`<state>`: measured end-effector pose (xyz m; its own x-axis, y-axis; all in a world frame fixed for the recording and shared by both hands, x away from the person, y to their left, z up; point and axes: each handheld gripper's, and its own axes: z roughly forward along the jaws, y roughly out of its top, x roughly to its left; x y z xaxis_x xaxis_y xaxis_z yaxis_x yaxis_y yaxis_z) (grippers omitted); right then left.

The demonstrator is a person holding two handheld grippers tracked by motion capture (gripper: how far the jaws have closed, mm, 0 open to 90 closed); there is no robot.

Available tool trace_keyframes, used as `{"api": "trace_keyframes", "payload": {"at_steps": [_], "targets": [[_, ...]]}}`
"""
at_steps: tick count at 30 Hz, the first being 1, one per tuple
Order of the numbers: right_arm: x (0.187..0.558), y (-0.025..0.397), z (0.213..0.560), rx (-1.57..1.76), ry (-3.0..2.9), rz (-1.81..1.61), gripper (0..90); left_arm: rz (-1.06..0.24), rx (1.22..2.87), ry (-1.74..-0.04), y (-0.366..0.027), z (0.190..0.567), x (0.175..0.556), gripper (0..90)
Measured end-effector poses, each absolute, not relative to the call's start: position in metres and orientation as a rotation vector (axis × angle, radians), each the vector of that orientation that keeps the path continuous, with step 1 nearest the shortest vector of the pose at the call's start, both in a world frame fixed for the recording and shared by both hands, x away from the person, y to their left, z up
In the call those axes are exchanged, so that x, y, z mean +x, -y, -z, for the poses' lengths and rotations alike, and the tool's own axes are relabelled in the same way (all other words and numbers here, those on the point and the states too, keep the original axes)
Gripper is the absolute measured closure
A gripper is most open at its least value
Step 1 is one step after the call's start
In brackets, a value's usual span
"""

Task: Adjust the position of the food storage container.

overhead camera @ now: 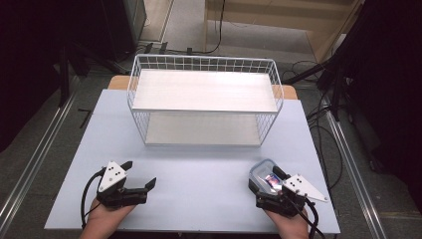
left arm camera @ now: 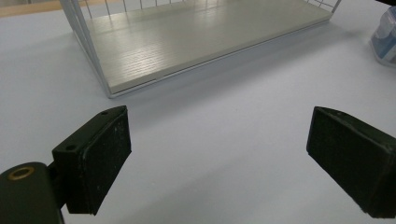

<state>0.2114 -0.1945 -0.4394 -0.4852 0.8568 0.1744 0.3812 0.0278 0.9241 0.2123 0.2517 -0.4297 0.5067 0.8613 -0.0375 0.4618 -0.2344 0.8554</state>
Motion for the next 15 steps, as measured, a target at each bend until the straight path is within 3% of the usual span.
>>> {"api": "trace_keyframes", "payload": {"at_steps": [10, 15], "targets": [[0.213, 0.208, 0.442, 1.280, -1.862, -1.441, 9.1, -0.570, 1.864, -1.087, -0.249, 0.430, 0.212, 6.6], [0.210, 0.217, 0.438, 1.302, -1.837, -1.433, 14.5, -0.569, 1.852, -1.088, -0.248, 0.429, 0.212, 6.6]]}}
